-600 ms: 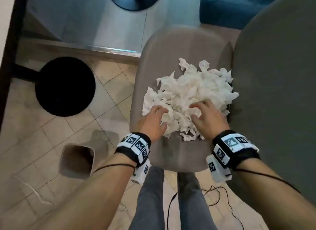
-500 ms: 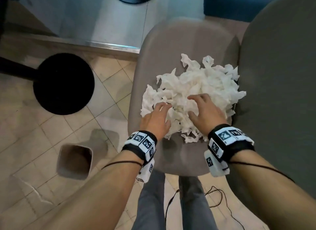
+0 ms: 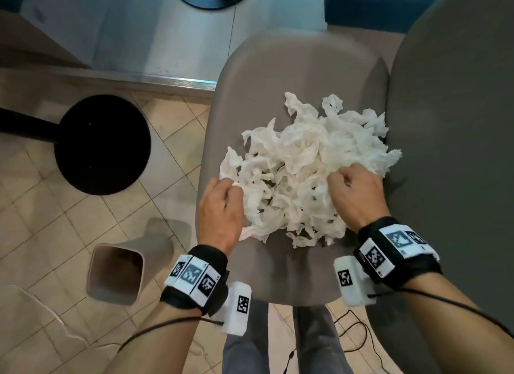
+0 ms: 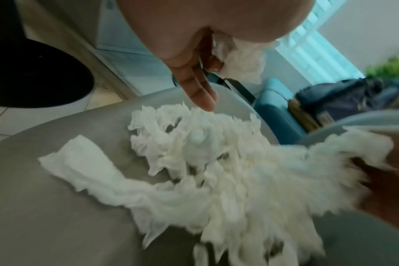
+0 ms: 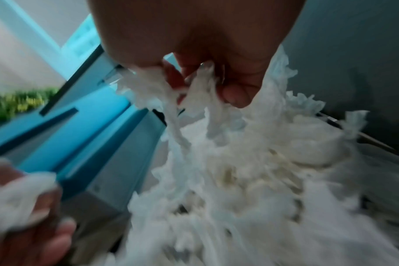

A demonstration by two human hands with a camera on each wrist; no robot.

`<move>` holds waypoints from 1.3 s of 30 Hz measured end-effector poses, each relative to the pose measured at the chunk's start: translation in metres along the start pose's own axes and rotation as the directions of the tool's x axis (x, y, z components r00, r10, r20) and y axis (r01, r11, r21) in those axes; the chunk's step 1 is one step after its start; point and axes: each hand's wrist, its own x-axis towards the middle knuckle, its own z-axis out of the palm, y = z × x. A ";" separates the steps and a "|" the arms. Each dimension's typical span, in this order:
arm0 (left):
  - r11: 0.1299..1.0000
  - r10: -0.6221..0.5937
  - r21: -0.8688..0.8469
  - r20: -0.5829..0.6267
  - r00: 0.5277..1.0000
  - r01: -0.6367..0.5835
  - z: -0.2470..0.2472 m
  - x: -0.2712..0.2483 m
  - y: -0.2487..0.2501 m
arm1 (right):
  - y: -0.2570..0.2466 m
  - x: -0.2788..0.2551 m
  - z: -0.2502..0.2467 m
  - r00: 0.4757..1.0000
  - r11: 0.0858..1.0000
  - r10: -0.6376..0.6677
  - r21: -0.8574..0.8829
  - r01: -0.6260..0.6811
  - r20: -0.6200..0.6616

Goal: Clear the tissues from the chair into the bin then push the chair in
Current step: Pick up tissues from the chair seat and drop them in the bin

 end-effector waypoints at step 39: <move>0.867 -0.426 0.322 0.086 0.901 0.379 0.046 -0.022 -0.032 | -0.012 0.010 0.022 0.979 0.999 -0.047 -0.013 0.051 0.199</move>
